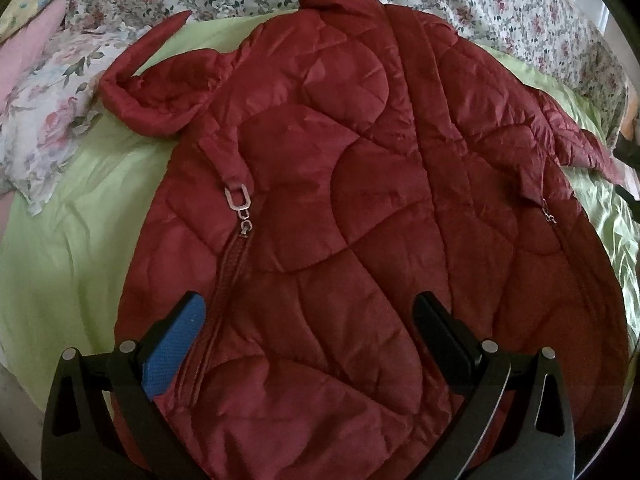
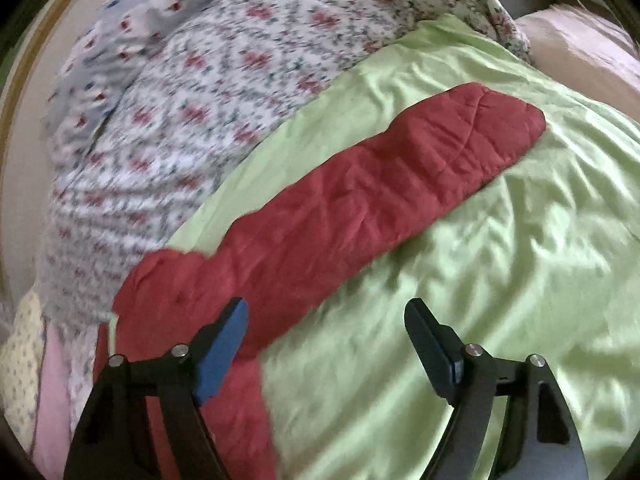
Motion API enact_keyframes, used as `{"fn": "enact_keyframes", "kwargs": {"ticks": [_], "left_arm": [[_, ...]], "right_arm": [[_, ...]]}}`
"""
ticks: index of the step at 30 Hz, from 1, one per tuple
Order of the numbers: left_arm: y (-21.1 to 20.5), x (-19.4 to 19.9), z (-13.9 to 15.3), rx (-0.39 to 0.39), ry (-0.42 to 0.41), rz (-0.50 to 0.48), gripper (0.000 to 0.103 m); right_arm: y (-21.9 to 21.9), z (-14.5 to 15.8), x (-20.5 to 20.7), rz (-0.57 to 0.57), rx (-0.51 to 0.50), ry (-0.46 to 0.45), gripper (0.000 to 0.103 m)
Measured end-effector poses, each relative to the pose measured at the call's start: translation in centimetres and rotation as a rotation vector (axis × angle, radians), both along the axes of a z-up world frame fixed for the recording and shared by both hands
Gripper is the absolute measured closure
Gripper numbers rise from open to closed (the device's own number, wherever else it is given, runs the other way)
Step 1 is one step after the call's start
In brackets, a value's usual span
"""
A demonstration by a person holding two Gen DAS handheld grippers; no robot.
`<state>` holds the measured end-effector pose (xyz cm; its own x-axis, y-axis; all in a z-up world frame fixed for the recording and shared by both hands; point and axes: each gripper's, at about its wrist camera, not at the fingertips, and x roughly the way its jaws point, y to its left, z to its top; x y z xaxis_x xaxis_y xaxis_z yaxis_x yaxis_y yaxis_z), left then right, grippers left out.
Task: Fold large clothes
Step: 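Grasp the jacket sleeve cuff with the right gripper and lift it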
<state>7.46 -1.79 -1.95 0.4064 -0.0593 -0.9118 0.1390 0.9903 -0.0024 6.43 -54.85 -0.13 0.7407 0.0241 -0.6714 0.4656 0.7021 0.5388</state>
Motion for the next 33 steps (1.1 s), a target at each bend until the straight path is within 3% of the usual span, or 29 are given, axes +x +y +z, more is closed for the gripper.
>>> {"fn": "enact_keyframes", "kwargs": {"ticks": [7,10,16,18,21,27,33], "left_arm": [[-0.5,0.5,-0.3,0.015,-0.002,-0.008,0.000],[-0.6,0.7,-0.7,0.024,0.008,-0.007,0.000],[-0.6,0.9,-1.3,0.002,0.020,0.000,0.000],[-0.8,1.0,-1.4,-0.009,0.016,0.000,0.000],[-0.9,0.9,-1.3,-0.021,0.015,-0.006,0.000],[-0.6,0.5,-1.1,-0.026,-0.005,-0.007,0.000],[0.2,0.0,-1.0,-0.063,0.003,0.013,0.000]], "right_arm": [[-5.3,-3.9,3.3,-0.095,0.096,-0.003,0.048],[-7.1,-4.0,3.8,-0.144,0.084,-0.033,0.050],[-8.8,-2.9,3.9,-0.195,0.059,-0.064,0.077],[-8.1,-2.2,4.1,-0.178,0.030,-0.076,0.087],[-6.6,-0.5,4.2,-0.121,-0.006,-0.112,0.092],[-1.9,3.6,5.4,-0.001,-0.120,-0.160,0.094],[6.1,7.7,7.8,0.217,-0.224,-0.210,0.094]]}}
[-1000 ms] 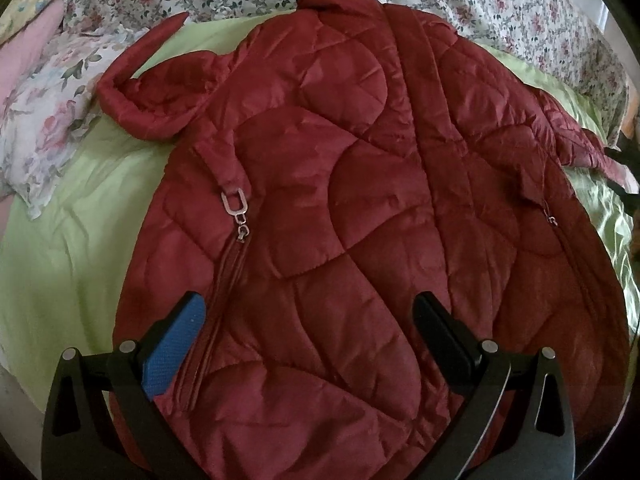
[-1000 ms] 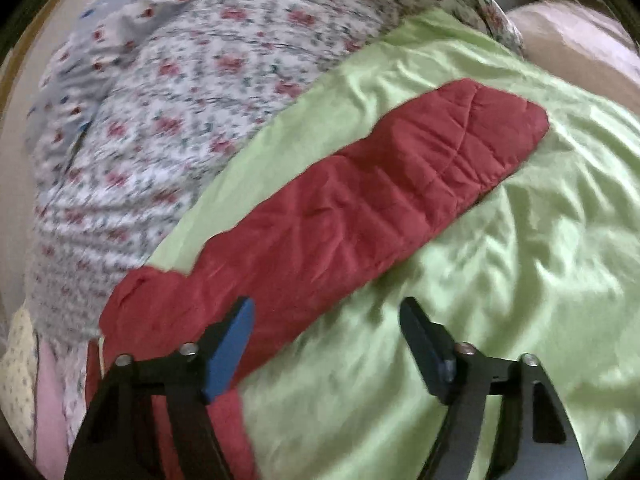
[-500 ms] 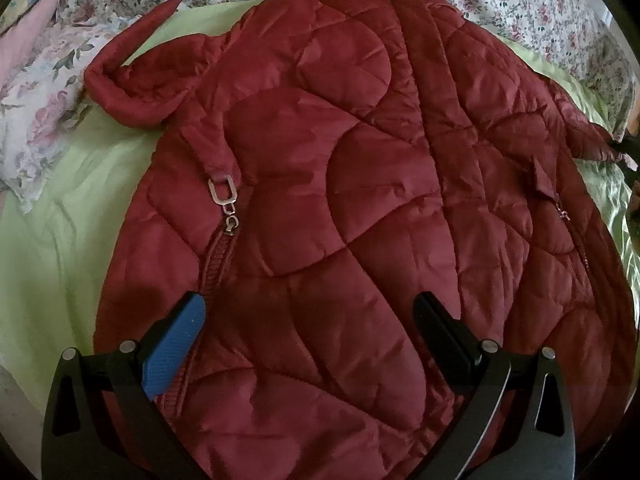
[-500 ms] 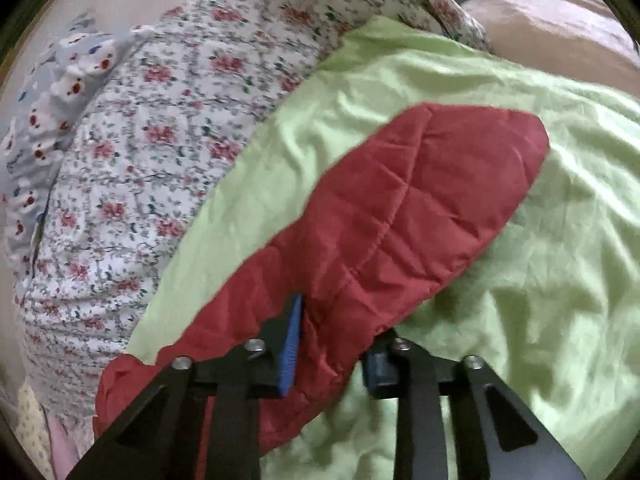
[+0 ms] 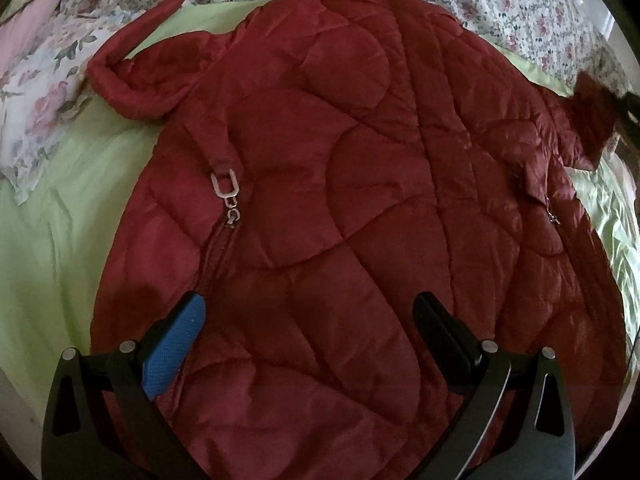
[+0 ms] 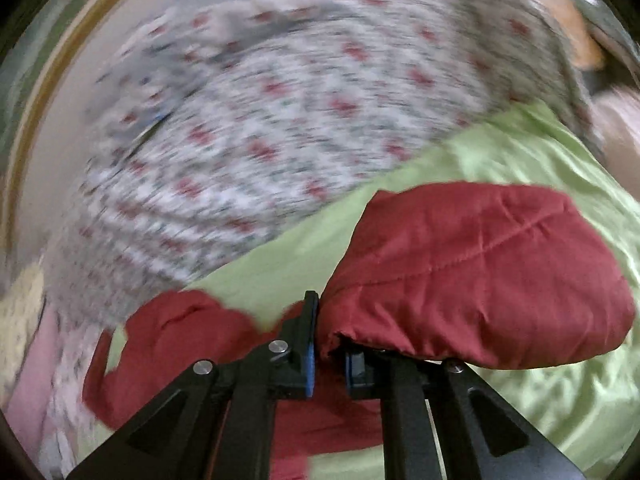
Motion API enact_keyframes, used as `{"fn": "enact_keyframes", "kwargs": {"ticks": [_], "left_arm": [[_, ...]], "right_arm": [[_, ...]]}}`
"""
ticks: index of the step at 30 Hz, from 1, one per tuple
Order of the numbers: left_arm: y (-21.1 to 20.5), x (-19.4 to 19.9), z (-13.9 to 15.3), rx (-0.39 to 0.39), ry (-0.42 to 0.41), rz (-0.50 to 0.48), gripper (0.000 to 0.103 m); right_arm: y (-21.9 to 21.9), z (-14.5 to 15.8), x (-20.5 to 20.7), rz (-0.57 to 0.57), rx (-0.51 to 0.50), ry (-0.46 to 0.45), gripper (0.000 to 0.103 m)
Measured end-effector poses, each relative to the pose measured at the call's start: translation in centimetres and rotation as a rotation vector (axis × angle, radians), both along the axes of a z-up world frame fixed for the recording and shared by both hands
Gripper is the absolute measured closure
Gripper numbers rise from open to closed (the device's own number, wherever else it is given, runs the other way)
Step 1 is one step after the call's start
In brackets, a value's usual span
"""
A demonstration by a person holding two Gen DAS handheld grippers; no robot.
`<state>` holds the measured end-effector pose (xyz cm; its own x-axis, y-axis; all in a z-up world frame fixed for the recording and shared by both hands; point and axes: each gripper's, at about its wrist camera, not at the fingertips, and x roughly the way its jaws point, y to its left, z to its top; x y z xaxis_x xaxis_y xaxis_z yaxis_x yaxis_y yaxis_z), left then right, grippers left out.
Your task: Fold large clothes
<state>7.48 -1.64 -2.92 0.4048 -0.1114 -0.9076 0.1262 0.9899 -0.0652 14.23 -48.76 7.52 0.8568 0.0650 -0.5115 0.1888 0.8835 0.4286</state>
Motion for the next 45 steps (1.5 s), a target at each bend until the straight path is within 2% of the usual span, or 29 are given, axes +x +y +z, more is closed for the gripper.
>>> {"fn": "enact_keyframes", "kwargs": {"ticks": [4,8,14,21,24,27,30,34,36,38,40,42,44,45], "left_arm": [[1.0,-0.1,0.1,-0.023,0.000,0.016,0.000],[2.3,-0.3,0.2,-0.033,0.000,0.034,0.000],[3.8,-0.5,-0.3,-0.066,0.013,0.076,0.000],[4.9,-0.3,-0.4,-0.090,0.030,0.105,0.000],[5.4,0.3,0.1,-0.114,0.023,0.115,0.000],[6.2,1.0,0.7,-0.122,0.014,0.136,0.000],[7.6,1.4,0.9,-0.130,-0.004,0.159,0.000],[9.0,2.2,1.8,-0.131,-0.025,0.198,0.000],[10.0,2.6,2.4,-0.139,-0.042,0.218,0.000],[10.8,2.8,2.9,-0.146,-0.053,0.239,0.000],[11.4,2.9,3.5,-0.155,-0.069,0.257,0.000],[11.8,2.8,3.7,-0.161,-0.075,0.265,0.000],[11.9,3.1,3.6,-0.168,-0.069,0.267,0.000],[11.8,3.2,3.6,-0.175,-0.064,0.266,0.000]], "right_arm": [[7.3,1.4,1.1,0.190,-0.072,-0.022,0.094],[13.6,0.9,2.4,0.325,-0.099,0.002,0.094],[20.3,-2.0,4.4,0.415,-0.121,0.067,0.094],[26.4,-4.9,4.6,0.534,-0.190,0.116,0.093],[29.2,-5.9,4.6,0.590,-0.327,0.145,0.088],[30.7,-7.2,4.5,0.614,-0.422,0.170,0.086],[32.0,-8.2,4.3,0.616,-0.558,0.178,0.085],[33.1,-9.2,4.4,0.634,-0.662,0.185,0.082],[33.4,-9.5,4.5,0.651,-0.682,0.185,0.075],[33.6,-9.8,4.2,0.652,-0.708,0.181,0.074],[33.8,-9.8,4.1,0.659,-0.719,0.174,0.069],[33.6,-9.5,3.9,0.657,-0.691,0.156,0.056],[33.7,-9.1,3.7,0.658,-0.692,0.141,0.052],[33.8,-8.8,3.4,0.662,-0.696,0.123,0.046]]}}
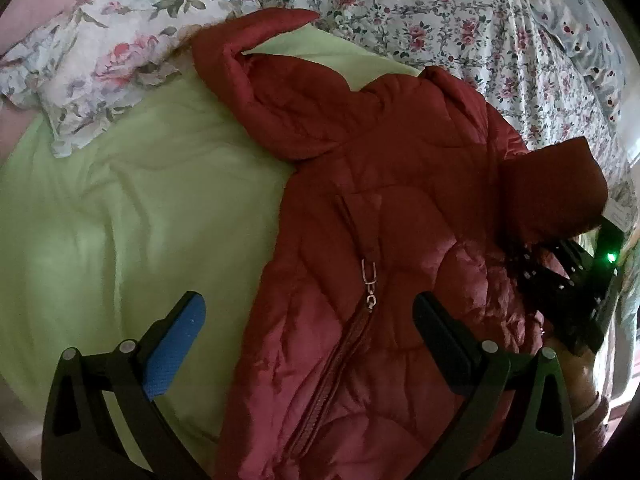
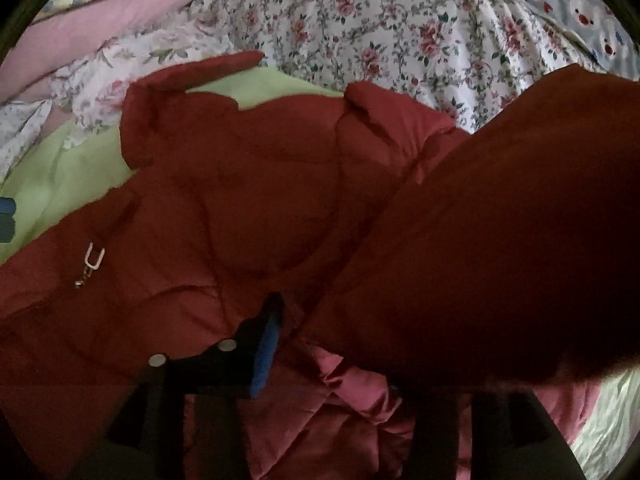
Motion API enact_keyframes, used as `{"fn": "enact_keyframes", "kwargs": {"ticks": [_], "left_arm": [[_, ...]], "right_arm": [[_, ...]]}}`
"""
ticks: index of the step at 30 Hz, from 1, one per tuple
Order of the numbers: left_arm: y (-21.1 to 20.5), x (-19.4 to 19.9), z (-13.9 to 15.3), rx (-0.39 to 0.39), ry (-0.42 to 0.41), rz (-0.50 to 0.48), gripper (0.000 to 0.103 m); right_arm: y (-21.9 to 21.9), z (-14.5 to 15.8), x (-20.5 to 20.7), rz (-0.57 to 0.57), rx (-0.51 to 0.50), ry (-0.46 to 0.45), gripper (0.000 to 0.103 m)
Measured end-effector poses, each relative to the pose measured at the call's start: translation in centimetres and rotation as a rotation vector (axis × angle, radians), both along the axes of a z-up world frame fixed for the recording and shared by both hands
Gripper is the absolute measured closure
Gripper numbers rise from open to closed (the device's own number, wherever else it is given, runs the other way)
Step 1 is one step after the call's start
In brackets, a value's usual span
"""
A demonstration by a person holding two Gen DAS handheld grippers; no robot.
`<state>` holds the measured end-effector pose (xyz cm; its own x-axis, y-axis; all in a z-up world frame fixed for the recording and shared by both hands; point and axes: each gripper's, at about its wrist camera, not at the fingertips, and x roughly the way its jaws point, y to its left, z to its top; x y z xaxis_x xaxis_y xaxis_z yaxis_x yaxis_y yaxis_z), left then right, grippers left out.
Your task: Fold large clothes
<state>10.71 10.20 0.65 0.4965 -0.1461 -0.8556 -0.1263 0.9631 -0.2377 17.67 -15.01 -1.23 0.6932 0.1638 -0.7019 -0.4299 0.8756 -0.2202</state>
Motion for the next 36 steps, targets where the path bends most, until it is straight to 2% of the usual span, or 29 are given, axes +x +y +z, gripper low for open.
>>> {"fn": "enact_keyframes", "kwargs": {"ticks": [2,4,5,7,14,17,21,24,29,32,35,36], "left_arm": [[-0.4,0.2,0.0,-0.014,0.004,-0.006,0.000],[-0.8,0.2,0.1,-0.017,-0.005,-0.014,0.000],[-1.0,0.3,0.1,-0.016,-0.009,-0.018,0.000],[-1.5,0.5,-0.2,-0.015,-0.010,-0.031,0.000],[-3.0,2.3,-1.2,-0.047,0.026,-0.080,0.000],[-3.9,3.4,-1.0,-0.090,0.034,-0.114,0.000],[-4.8,4.8,-0.2,-0.110,0.024,-0.146,0.000],[-5.7,6.5,0.0,-0.131,0.020,-0.171,0.000],[-7.9,10.0,-0.6,-0.211,0.050,-0.228,0.000],[-9.6,11.8,-1.4,-0.167,0.057,-0.241,0.000],[-11.0,13.5,-2.6,-0.153,0.075,-0.263,0.000],[-11.5,13.8,-2.8,-0.149,0.077,-0.268,0.008]], "right_arm": [[-0.1,1.0,-0.6,0.019,0.022,-0.033,0.036],[-0.8,2.5,-1.3,0.016,0.087,-0.077,0.031],[-1.5,3.3,-1.4,0.001,0.129,-0.094,0.023],[-2.7,3.8,-0.6,-0.036,0.178,-0.079,0.017],[-6.4,1.9,2.3,-0.122,0.361,0.081,0.017],[-5.8,0.6,3.0,-0.080,0.425,0.144,0.017],[-5.4,-0.6,3.6,-0.012,0.578,0.246,0.017],[-6.6,-0.4,2.9,0.002,0.669,0.262,0.017],[-9.9,1.2,1.5,-0.066,0.752,0.246,0.017],[-12.5,2.4,0.4,-0.138,0.757,0.197,0.017],[-15.5,3.3,-1.1,-0.218,0.773,0.138,0.016],[-16.2,3.4,-1.4,-0.236,0.769,0.123,0.016]]}}
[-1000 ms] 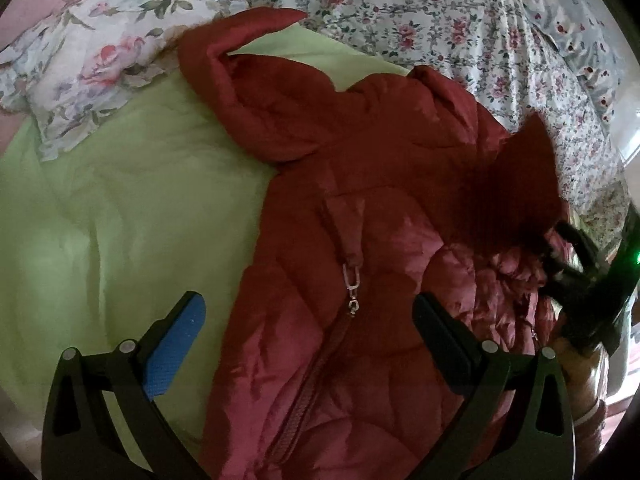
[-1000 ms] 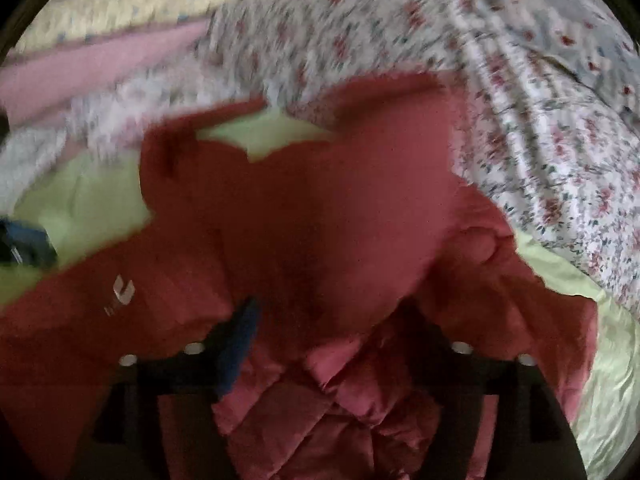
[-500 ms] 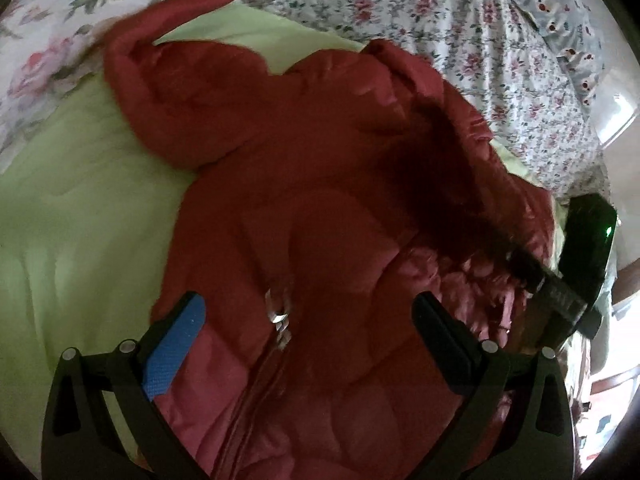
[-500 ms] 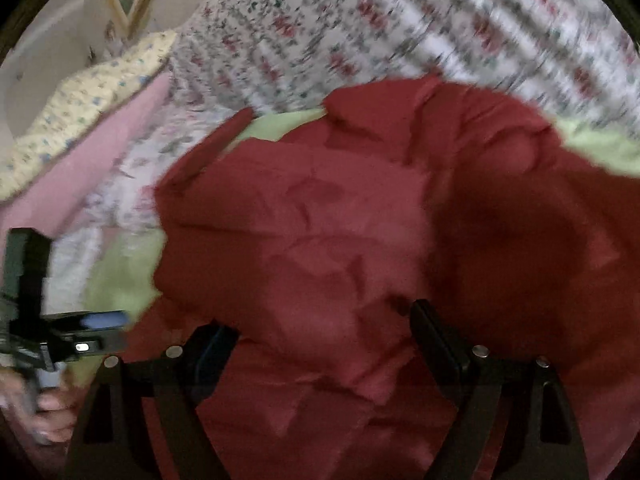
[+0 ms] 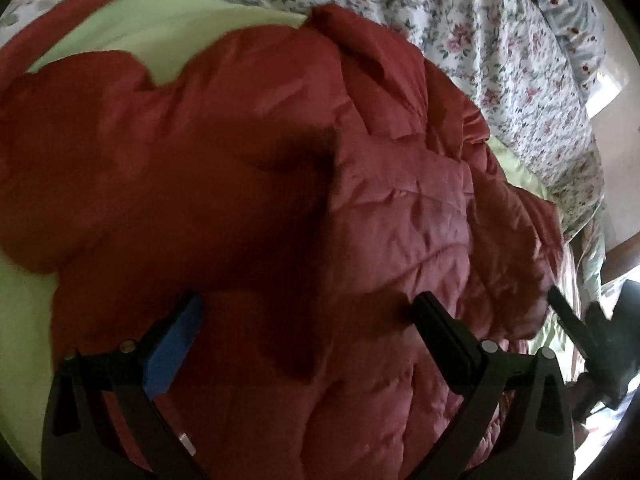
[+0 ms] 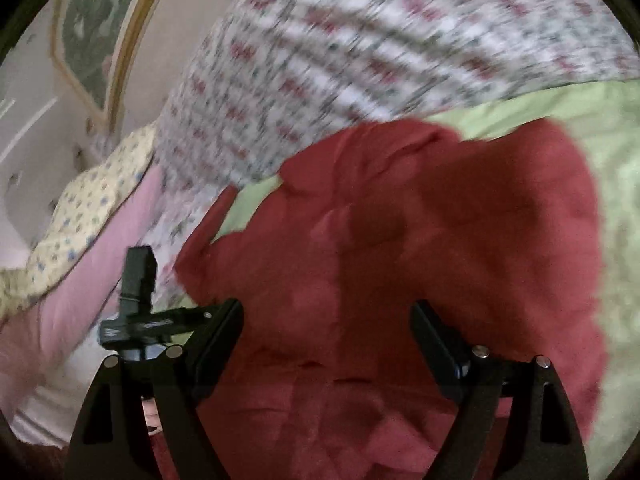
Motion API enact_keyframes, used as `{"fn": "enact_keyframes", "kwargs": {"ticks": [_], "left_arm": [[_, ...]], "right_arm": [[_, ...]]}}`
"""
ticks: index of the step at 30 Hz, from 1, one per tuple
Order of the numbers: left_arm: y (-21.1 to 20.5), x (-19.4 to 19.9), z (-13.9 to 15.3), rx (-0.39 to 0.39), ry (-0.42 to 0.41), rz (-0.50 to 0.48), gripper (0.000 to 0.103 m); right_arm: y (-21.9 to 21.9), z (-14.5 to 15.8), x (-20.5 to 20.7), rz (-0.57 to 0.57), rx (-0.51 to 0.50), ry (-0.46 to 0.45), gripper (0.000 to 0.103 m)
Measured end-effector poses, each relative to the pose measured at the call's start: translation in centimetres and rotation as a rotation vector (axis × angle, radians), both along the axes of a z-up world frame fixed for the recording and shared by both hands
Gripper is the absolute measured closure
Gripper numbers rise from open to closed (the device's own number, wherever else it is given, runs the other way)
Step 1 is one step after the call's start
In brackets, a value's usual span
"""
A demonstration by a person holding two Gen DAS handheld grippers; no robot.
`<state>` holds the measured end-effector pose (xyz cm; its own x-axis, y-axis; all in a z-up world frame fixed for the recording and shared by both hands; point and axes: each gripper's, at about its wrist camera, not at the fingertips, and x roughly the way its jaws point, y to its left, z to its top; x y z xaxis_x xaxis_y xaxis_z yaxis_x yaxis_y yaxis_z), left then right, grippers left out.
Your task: Fold large clothes
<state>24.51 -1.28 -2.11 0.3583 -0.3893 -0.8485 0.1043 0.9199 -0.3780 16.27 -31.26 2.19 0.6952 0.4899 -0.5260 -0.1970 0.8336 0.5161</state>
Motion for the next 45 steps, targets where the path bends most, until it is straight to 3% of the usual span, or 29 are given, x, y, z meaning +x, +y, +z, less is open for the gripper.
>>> {"fn": "enact_keyframes", "kwargs": {"ticks": [1,3,6,9,11,15,22,24,28,31,35,38,41,45], "left_arm": [[-0.7,0.2,0.1,-0.002,-0.016,-0.021,0.016],[-1.2,0.3,0.3,0.000,-0.024,-0.054,0.065],[-1.3,-0.1,1.7,0.003,-0.080,-0.080,0.087],[0.7,-1.1,4.0,0.077,-0.182,-0.040,0.089],[2.7,-1.1,4.6,0.125,-0.209,0.012,0.089],[6.3,-0.2,2.9,0.078,-0.134,0.059,0.089],[5.3,-0.9,1.7,0.160,-0.150,0.034,0.083],[5.4,-1.0,1.8,0.170,-0.147,0.045,0.072],[7.2,-3.3,3.6,0.190,-0.202,0.100,0.070],[7.3,-4.6,5.9,0.149,-0.283,0.110,0.070],[4.2,-4.2,7.0,0.109,-0.325,0.015,0.070],[1.1,-2.7,5.4,0.167,-0.301,-0.045,0.070],[0.1,-0.9,1.5,0.252,-0.191,-0.044,0.070],[1.1,-0.4,-0.7,0.224,-0.160,-0.035,0.070]], "right_arm": [[-0.8,0.2,-0.5,-0.030,-0.008,-0.006,0.016],[-2.0,0.3,-1.1,-0.065,-0.006,-0.013,0.016],[-3.4,0.6,-1.8,-0.123,-0.031,-0.031,0.016],[-4.0,1.0,-1.9,-0.156,-0.078,-0.044,0.016],[-4.2,1.2,-1.6,-0.161,-0.099,-0.043,0.016],[-3.3,1.0,-0.3,-0.141,-0.147,-0.030,0.016],[0.3,-1.2,3.6,-0.083,-0.281,0.019,0.018],[0.6,-3.2,5.3,-0.096,-0.333,0.090,0.018],[1.1,-6.8,6.7,-0.087,-0.417,0.184,0.018],[2.1,-7.7,6.9,-0.085,-0.485,0.189,0.015],[2.5,-7.9,6.8,-0.090,-0.510,0.190,0.015],[2.3,-8.0,6.6,-0.091,-0.501,0.187,0.015],[2.4,-7.8,6.5,-0.095,-0.497,0.183,0.015],[2.0,-5.9,5.2,-0.121,-0.442,0.137,0.019]]}}
